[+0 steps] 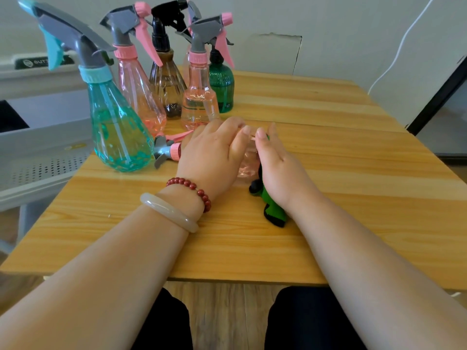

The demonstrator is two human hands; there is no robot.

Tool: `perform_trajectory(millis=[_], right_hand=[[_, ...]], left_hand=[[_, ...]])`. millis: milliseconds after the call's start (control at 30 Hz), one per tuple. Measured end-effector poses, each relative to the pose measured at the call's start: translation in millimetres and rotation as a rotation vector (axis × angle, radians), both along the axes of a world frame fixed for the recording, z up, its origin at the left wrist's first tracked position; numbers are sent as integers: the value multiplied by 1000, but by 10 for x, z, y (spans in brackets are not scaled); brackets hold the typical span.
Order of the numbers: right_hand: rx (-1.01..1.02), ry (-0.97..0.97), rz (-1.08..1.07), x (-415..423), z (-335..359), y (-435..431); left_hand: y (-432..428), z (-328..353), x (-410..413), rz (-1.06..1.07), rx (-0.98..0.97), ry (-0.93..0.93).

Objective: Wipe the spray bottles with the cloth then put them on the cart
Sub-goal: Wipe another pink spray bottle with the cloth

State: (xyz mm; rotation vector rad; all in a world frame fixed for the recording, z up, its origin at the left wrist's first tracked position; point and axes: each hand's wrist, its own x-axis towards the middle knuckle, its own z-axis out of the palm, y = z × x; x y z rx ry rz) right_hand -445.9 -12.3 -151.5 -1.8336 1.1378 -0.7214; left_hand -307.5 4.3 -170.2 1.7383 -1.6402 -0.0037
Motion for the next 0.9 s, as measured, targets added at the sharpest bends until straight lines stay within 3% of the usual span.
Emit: perform_trajectory(millis=[233,900], right_hand=[[111,99,86,-142,53,30],[140,-1,-67,87,209,98]], left_hand=[[-3,10,-7,8,17,19],[23,-5,10,-26,-15,14]])
